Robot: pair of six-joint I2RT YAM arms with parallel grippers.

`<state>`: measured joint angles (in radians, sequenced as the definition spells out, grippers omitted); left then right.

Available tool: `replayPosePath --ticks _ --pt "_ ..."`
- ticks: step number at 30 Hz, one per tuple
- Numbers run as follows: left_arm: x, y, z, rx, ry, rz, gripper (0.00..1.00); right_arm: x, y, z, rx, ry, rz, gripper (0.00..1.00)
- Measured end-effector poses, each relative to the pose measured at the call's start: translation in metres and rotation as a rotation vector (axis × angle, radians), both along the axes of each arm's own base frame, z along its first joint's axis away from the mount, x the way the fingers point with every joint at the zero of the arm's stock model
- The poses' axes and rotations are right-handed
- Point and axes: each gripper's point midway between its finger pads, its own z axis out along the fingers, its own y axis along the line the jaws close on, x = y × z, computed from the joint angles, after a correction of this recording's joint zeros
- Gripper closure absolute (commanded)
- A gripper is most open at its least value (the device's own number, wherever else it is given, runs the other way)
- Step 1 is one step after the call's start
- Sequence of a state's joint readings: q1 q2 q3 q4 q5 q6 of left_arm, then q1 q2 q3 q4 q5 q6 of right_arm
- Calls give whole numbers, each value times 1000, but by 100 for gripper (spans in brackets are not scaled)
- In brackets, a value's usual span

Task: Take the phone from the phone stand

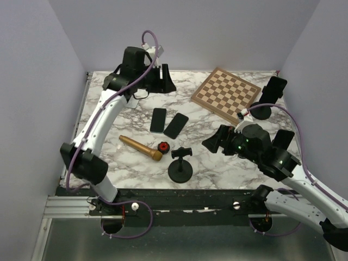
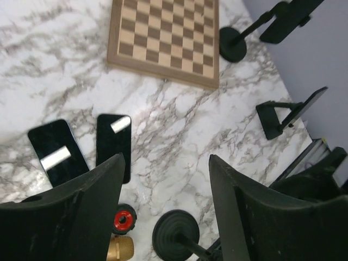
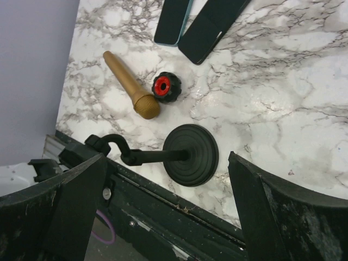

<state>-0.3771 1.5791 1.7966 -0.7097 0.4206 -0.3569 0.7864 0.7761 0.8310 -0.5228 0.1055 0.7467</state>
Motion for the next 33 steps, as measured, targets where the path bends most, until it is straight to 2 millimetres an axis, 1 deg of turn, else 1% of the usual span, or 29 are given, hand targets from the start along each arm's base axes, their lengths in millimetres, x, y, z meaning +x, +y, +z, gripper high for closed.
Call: replayPosePath --ticks 1,3,4,5,7,8,10,14,18,22,25,27,28,31,33 --pt "-8 5 17 -16 -53 8 21 2 0 -1 -8 0 -8 0" --pt "-25 16 45 -42 -150 31 19 6 -2 -4 -22 3 -28 0" --pt "-32 21 53 -51 -193 44 19 8 -2 -6 -28 5 -39 0" --pt "-36 24 55 -54 -210 52 17 10 -3 -7 -34 8 -48 0" --pt "-48 34 53 -55 -251 78 17 14 -3 -11 -44 17 -70 0" --pt "-51 39 44 -46 -252 95 17 16 -3 -15 -50 25 -82 0" --pt "-50 43 29 -24 -231 115 16 21 -4 -22 -71 44 -112 0" --pt "-46 46 10 7 -202 139 16 33 -7 -37 -129 72 -177 0" --pt "-43 48 12 8 -219 158 16 47 -11 -39 -179 66 -236 0" --pt "-44 49 19 -4 -244 161 16 60 -15 -32 -209 35 -286 0" --pt "-44 48 22 -10 -253 161 16 72 -24 -29 -228 24 -326 0" --pt "-43 48 23 -13 -257 162 16 85 -42 -30 -236 33 -380 0" --pt "-44 48 24 -14 -259 162 16 93 -55 -30 -234 44 -417 0" --pt "-44 48 26 -19 -264 163 16 112 -104 -25 -221 49 -559 0" --pt "-45 48 27 -21 -267 163 16 116 -133 -13 -206 24 -645 0"
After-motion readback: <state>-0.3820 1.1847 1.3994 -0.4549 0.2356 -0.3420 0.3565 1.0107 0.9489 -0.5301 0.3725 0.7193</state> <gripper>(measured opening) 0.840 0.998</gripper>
